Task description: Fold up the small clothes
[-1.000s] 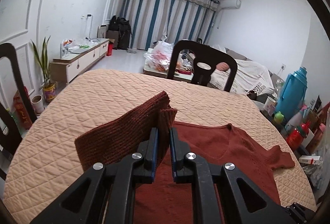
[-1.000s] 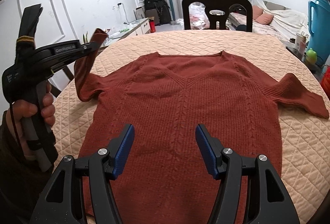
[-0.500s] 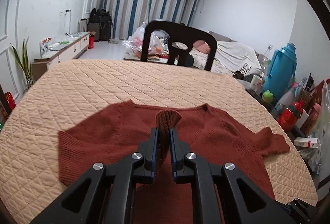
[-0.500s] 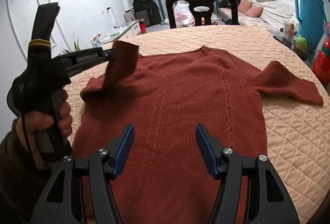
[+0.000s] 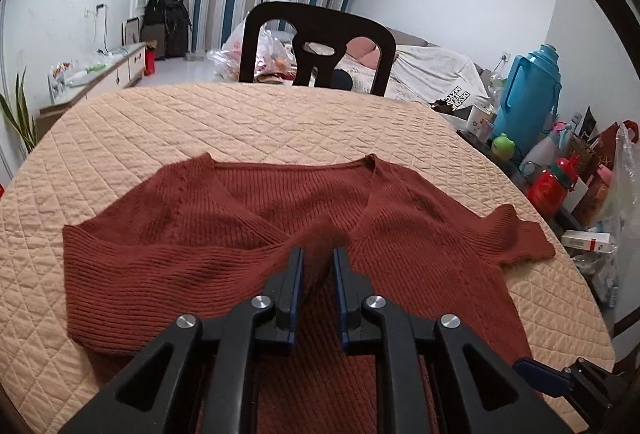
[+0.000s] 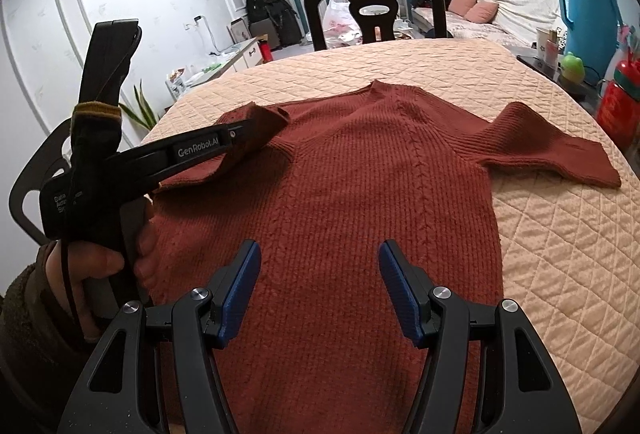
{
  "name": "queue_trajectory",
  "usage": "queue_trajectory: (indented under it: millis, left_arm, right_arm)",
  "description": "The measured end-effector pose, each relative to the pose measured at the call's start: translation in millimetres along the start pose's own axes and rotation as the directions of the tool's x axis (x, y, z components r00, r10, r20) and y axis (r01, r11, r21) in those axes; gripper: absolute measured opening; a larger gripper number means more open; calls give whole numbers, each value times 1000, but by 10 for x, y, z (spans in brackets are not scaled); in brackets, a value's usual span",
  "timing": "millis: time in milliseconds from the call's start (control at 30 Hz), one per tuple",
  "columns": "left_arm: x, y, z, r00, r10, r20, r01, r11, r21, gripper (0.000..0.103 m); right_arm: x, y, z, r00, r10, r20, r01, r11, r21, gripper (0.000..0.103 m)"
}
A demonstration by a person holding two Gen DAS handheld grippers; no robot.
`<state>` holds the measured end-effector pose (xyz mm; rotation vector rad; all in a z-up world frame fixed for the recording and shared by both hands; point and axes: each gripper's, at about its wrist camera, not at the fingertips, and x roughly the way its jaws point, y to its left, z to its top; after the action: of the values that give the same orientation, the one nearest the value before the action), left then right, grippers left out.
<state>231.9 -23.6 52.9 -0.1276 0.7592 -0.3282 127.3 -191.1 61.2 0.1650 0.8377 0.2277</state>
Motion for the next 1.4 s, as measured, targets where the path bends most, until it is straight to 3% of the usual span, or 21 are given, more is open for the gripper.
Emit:
queue_trajectory:
  millis: [67, 200, 233, 333, 433, 567, 700, 833, 1000, 1167, 1267, 1300, 1400]
  left_arm:
    - [-16, -1, 2, 1000, -28, -13, 28, 1000, -2, 35]
    - [-125, 17, 19, 997, -81, -11, 81, 997, -9, 53]
    - [-155, 23, 23, 996, -88, -11, 88, 996, -5, 62]
    - [-306, 105, 52, 994, -113, 5, 113, 994, -9, 67]
    - [-481, 298, 99, 995, -90, 51, 93, 994, -52, 74]
    - [-641, 646, 152, 996, -20, 85, 31, 992, -121, 75]
    - [-694, 958, 135, 996, 48, 79, -34, 984, -177, 75]
    - [-619, 1154, 69, 995, 93, 21, -87, 976, -198, 77]
    - [-488, 1349, -16, 995, 100, -27, -103, 965, -242, 81]
    - [-389, 1506, -54, 992, 115, -60, -127, 957, -261, 81]
    - [-329, 1540, -61, 990, 118, -76, -134, 955, -264, 81]
    - [-312, 1551, -59, 989, 127, -78, -143, 953, -266, 81]
    - [-284, 1591, -57, 986, 143, -86, -161, 949, -272, 81]
  right_arm:
    - [0, 4, 4, 1000, -6, -2, 6, 1000, -2, 62]
    - [3, -14, 24, 1000, -21, -6, 21, 1000, -3, 62]
    - [5, -19, 35, 1000, -25, -7, 25, 1000, -2, 62]
    - [1, -35, 115, 1000, -29, -4, 29, 1000, -10, 62]
    - [39, -57, 252, 1000, -8, -7, 7, 1000, -19, 62]
    - [242, -70, 486, 995, 81, -65, -83, 996, -20, 62]
    - [482, 12, 681, 985, 163, -55, -167, 983, -79, 62]
    - [794, 130, 793, 980, 179, -82, -191, 966, -175, 62]
    - [1155, 100, 877, 960, 228, -165, -247, 964, -102, 62]
    - [1386, 175, 906, 952, 201, -230, -226, 970, -85, 62]
    - [1403, 198, 937, 955, 202, -217, -225, 970, -90, 62]
    - [1408, 196, 945, 954, 204, -219, -228, 969, -91, 60]
    - [1403, 226, 940, 947, 217, -235, -246, 964, -102, 42]
